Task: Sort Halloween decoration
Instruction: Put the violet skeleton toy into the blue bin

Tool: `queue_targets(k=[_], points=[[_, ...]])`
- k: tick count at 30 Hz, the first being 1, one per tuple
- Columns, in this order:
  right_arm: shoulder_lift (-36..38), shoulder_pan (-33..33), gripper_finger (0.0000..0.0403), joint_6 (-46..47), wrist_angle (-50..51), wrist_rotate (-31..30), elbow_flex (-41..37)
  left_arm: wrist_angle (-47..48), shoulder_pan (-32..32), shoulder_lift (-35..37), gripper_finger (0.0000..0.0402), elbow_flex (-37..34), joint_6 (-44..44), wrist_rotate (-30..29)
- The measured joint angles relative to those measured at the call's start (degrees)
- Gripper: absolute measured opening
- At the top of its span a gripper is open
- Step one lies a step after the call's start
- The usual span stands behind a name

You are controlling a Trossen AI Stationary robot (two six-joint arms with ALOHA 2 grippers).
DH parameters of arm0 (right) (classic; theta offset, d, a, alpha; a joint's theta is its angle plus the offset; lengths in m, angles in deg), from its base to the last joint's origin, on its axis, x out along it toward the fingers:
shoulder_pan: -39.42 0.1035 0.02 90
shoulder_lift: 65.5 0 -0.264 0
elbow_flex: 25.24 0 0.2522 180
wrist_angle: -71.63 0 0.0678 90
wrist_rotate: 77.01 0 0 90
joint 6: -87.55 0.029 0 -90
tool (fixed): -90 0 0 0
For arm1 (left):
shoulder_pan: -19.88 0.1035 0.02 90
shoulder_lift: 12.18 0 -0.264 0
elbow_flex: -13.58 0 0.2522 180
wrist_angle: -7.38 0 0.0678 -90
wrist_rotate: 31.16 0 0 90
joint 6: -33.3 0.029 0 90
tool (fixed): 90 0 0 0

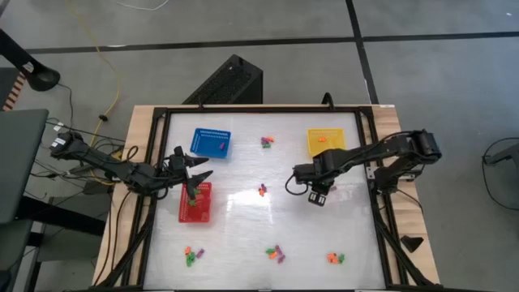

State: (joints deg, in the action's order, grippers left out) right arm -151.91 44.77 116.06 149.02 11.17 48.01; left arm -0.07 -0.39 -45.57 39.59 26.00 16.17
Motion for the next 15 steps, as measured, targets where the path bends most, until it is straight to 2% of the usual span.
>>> queue_targets(k=[6,12,15], points=[[0.0,7.3,0.0183,5.2,-0.5,-0.4,0.0,1.2,0.0,0.0,0.0226,0.0,-1.2,0.3],[0.0,13.4,0.0182,7.6,-5.6,-2.8,0.0,1.4,0.0,0.0,0.0226,0.0,-2.9,0.8],[0.0,15.2,0.0178,7.5,-9.8,-2.8,0.0,0.7,0.0,0.0,0.0226,0.0,-2.6,5.6]])
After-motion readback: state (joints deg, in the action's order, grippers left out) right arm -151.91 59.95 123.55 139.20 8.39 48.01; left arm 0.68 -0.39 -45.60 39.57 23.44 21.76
